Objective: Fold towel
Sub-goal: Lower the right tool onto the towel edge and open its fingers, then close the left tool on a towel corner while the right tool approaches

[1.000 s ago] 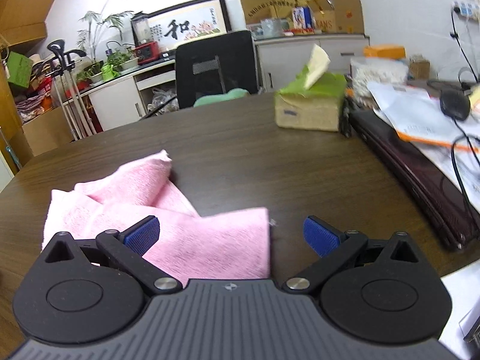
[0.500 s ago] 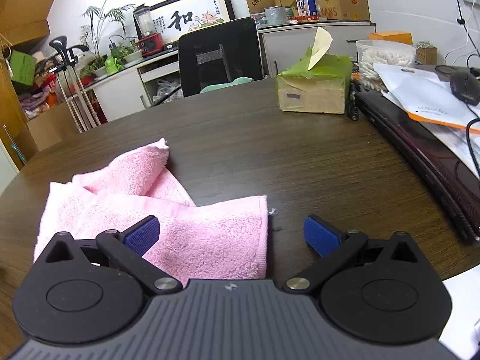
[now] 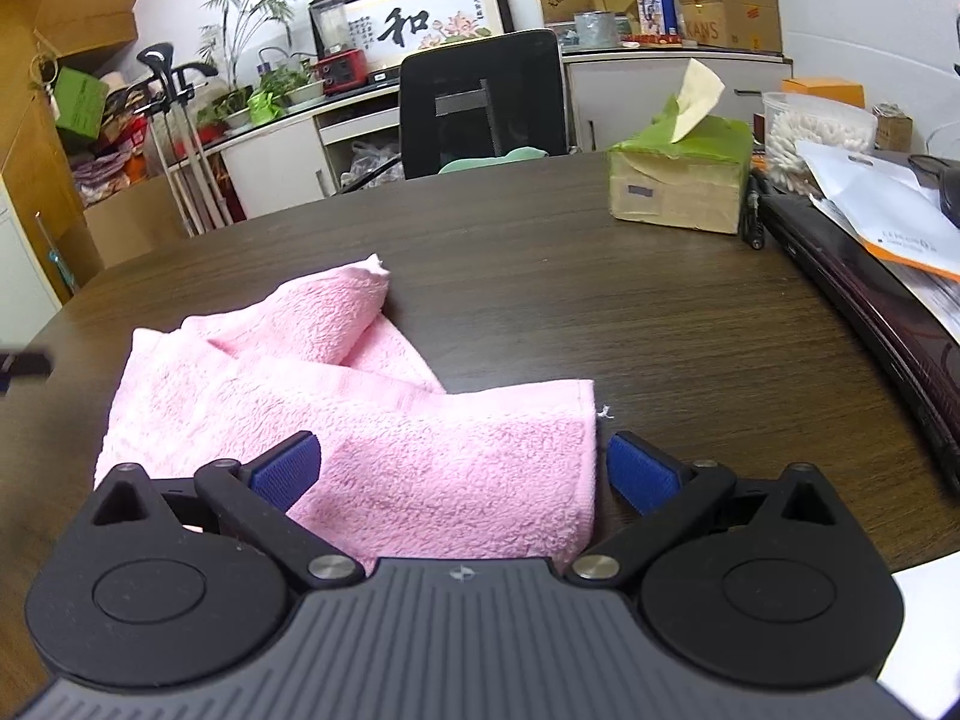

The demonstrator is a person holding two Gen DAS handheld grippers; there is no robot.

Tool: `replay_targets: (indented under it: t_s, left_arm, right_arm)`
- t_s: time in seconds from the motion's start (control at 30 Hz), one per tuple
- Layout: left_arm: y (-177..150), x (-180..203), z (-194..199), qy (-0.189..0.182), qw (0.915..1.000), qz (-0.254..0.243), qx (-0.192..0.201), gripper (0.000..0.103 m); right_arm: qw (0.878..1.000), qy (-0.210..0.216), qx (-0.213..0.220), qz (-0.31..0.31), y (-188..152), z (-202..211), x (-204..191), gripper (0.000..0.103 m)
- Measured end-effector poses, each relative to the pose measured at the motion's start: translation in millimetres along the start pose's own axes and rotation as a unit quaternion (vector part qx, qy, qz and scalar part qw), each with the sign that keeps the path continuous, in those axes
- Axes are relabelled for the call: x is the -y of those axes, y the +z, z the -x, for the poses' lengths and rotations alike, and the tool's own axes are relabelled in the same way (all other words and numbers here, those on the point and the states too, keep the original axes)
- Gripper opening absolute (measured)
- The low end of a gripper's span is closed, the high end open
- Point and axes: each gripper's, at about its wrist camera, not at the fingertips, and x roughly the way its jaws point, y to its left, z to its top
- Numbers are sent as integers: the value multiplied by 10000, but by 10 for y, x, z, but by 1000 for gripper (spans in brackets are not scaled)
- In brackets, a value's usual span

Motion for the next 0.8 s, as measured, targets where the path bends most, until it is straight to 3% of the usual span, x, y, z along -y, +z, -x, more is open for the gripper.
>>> replay_targets:
  t_s: [0.13,0.3,0.57,0.67,0.8]
  left_arm:
    - [138,107,-196,-120,9997,115,-167,103]
    - [193,149,-367,-338,9980,346,-405,103]
    - [171,228,-554,-623,9950,325,-706,103]
    - [144,237,-593,-681,9942,314,-768,95]
    - [141,246,-627,-781,9926,375,-851,72]
  right_arm:
    - [10000,-26,0,47,22,20,-13,91]
    - [10000,-47,-25,81,43,32,-16,87]
    - [9993,-259,-148,240,17,-31,-70,82]
    - [9992,-254,-152,263,18,-19,-87,82]
    - [9988,-311,-181,323,15,-26,-109,82]
